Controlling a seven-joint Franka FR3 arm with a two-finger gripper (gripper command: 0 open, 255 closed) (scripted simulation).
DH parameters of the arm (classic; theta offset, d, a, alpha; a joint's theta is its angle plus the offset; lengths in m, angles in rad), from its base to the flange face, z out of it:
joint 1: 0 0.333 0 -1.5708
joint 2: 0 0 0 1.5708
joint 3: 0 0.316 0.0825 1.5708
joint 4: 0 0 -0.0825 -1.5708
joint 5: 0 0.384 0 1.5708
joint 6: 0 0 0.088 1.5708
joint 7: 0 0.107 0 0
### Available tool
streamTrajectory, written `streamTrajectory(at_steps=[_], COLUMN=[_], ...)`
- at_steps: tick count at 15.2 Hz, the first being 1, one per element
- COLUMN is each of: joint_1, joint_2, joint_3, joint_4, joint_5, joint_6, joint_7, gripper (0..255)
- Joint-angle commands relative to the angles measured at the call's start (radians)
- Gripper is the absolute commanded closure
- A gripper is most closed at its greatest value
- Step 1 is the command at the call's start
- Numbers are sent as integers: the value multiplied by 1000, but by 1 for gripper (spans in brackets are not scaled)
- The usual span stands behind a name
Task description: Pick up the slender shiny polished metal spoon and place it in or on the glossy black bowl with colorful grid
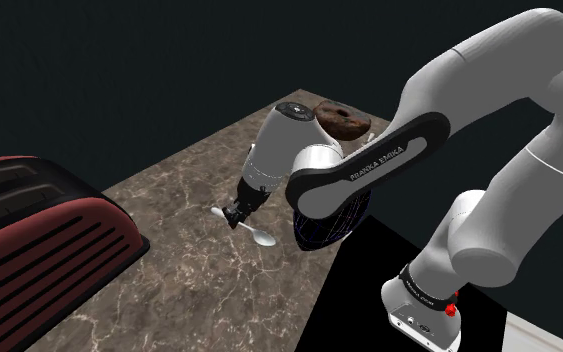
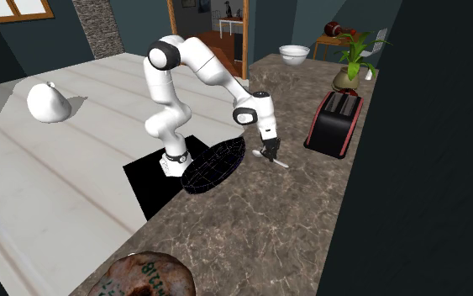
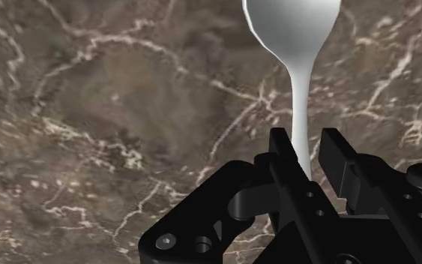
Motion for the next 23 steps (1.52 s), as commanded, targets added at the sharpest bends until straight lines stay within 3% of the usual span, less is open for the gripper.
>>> streamTrajectory(at_steps=[1, 23], joint_1=[0, 20], joint_2=[0, -189], joint_3=[0, -34], joint_4=[0, 129], joint_5=[0, 99], joint_6=[0, -308], joint_7=[0, -75], gripper=[255, 255])
